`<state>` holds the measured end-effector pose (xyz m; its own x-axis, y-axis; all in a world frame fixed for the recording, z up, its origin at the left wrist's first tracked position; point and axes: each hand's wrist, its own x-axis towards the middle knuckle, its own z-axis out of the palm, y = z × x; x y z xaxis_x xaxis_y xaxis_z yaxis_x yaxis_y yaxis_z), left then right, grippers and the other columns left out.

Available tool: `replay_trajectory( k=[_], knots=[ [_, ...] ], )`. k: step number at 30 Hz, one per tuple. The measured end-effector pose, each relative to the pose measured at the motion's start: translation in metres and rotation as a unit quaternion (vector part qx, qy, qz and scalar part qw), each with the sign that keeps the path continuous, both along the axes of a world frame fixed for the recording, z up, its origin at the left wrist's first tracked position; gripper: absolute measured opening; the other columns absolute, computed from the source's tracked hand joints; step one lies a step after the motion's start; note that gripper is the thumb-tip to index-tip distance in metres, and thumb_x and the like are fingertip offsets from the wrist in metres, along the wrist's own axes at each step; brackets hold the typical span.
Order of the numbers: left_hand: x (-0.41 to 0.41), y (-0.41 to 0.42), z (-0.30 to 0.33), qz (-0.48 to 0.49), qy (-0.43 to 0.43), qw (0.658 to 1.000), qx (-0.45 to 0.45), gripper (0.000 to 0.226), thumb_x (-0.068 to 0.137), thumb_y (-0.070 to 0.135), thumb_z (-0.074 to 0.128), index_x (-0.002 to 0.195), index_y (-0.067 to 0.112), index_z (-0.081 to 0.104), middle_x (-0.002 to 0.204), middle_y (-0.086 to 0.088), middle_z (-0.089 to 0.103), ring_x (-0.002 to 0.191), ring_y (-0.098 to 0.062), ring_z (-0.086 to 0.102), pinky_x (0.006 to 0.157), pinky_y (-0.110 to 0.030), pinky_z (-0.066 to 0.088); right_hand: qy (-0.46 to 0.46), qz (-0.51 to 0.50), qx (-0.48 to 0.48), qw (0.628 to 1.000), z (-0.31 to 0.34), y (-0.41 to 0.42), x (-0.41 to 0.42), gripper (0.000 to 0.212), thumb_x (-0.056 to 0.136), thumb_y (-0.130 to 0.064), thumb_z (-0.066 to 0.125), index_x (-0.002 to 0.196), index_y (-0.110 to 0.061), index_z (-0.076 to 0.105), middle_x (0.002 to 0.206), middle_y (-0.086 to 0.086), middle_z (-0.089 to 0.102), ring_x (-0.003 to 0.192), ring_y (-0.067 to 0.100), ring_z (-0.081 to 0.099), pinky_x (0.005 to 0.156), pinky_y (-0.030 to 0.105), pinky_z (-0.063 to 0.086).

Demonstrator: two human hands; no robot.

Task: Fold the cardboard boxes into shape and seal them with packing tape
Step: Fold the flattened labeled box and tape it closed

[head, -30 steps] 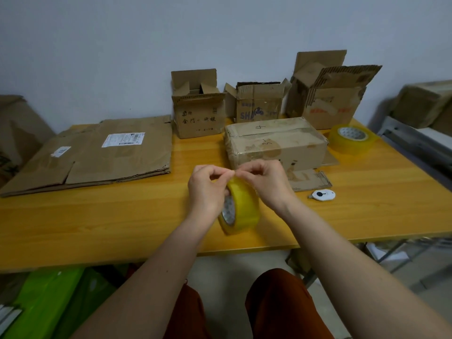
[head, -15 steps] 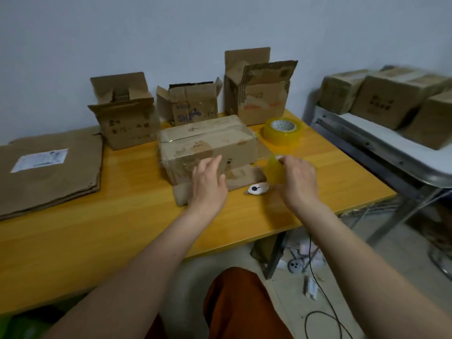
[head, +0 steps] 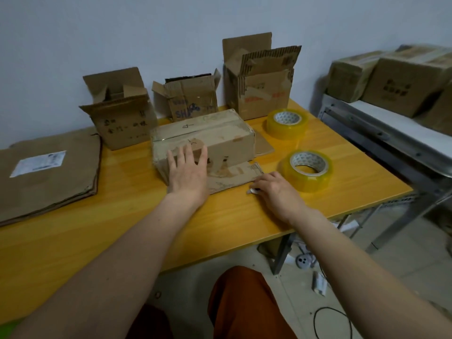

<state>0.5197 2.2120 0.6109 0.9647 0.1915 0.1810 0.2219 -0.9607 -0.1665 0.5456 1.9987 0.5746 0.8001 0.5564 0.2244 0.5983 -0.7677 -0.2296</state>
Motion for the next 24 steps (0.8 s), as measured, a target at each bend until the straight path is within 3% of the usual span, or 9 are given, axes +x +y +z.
replay_trajectory(
  k=[4,6,9,11,13,15,19,22,24],
  knots=[
    [-0.009,0.012,-0.002,0.019,0.004,0.996,0.088,0.095,0.085,0.034,0.057,0.152,0.022,-0.009,0.151,-0.026,0.017,0.141,-0.042,0.014,0.116,-0.053,-0.002,0.02,-0.041,-0.018,0.999,0.008,-0.02,0.009,0.022,0.095,-0.015,0.051,0.109,-0.013,0.068,0.12,0.009,0.056,0.113,0.027,0.045,0.088,0.035,0.042],
    [-0.015,0.008,0.002,0.029,0.003,0.996,0.083,0.09,0.085,0.032,0.055,0.152,0.021,-0.003,0.142,-0.026,0.027,0.134,-0.041,0.023,0.116,-0.052,0.01,0.036,-0.067,-0.023,0.997,0.009,-0.021,0.01,0.026,0.094,-0.008,0.047,0.114,-0.01,0.064,0.13,0.014,0.048,0.12,0.032,0.044,0.093,0.037,0.04],
    [-0.024,-0.006,0.021,0.016,0.004,1.0,0.015,0.07,0.089,0.033,0.051,0.15,0.021,0.018,0.133,-0.021,0.035,0.121,-0.036,0.032,0.099,-0.044,0.037,0.051,-0.082,0.064,0.993,0.012,0.001,0.005,0.048,0.088,0.007,0.045,0.134,-0.005,0.05,0.144,0.013,0.041,0.13,0.032,0.041,0.104,0.035,0.033],
    [-0.027,-0.003,0.039,-0.02,-0.06,0.993,-0.097,0.049,0.093,0.036,0.047,0.139,0.022,0.037,0.123,-0.014,0.05,0.113,-0.032,0.045,0.087,-0.042,0.043,0.074,-0.05,0.177,0.98,0.02,0.027,-0.002,0.049,0.091,0.006,0.044,0.138,-0.007,0.046,0.144,0.01,0.044,0.132,0.027,0.041,0.105,0.028,0.03],
    [-0.029,0.017,0.056,-0.03,-0.124,0.973,-0.191,0.04,0.096,0.037,0.043,0.133,0.022,0.048,0.12,-0.008,0.059,0.109,-0.03,0.054,0.085,-0.041,0.045,0.119,-0.013,0.28,0.953,0.03,0.056,-0.012,0.042,0.099,-0.003,0.039,0.14,-0.01,0.045,0.145,0.008,0.044,0.134,0.022,0.039,0.105,0.02,0.026],
    [-0.03,0.051,0.065,0.006,-0.127,0.975,-0.185,0.041,0.098,0.041,0.037,0.131,0.023,0.053,0.131,-0.007,0.055,0.117,-0.029,0.05,0.092,-0.041,0.042,0.154,-0.001,0.333,0.93,0.04,0.083,-0.022,0.039,0.103,-0.015,0.035,0.142,-0.012,0.043,0.146,0.004,0.043,0.137,0.017,0.035,0.106,0.017,0.023],
    [-0.044,0.115,0.059,0.077,0.036,0.967,-0.238,0.056,0.1,0.053,0.018,0.144,0.026,0.04,0.156,-0.006,0.026,0.144,-0.026,0.021,0.116,-0.045,0.017,0.219,0.028,0.378,0.899,0.061,0.125,-0.034,0.042,0.104,-0.025,0.032,0.144,-0.012,0.039,0.149,0.003,0.039,0.139,0.014,0.031,0.115,0.026,0.021],
    [-0.06,0.132,0.044,0.052,0.056,0.942,-0.328,0.058,0.098,0.056,0.018,0.146,0.029,0.035,0.153,-0.007,0.031,0.139,-0.028,0.03,0.112,-0.045,0.027,0.273,0.011,0.408,0.871,0.073,0.15,-0.036,0.047,0.104,-0.035,0.028,0.144,-0.013,0.04,0.15,0.002,0.038,0.139,0.014,0.031,0.108,0.02,0.018],
    [-0.07,0.136,0.037,0.043,0.054,0.951,-0.3,0.053,0.097,0.06,0.021,0.139,0.035,0.041,0.145,-0.005,0.043,0.129,-0.028,0.04,0.105,-0.047,0.036,0.289,-0.014,0.418,0.861,0.077,0.164,-0.035,0.051,0.103,-0.041,0.025,0.143,-0.013,0.04,0.151,0.003,0.037,0.14,0.016,0.029,0.114,0.026,0.017]
  ],
)
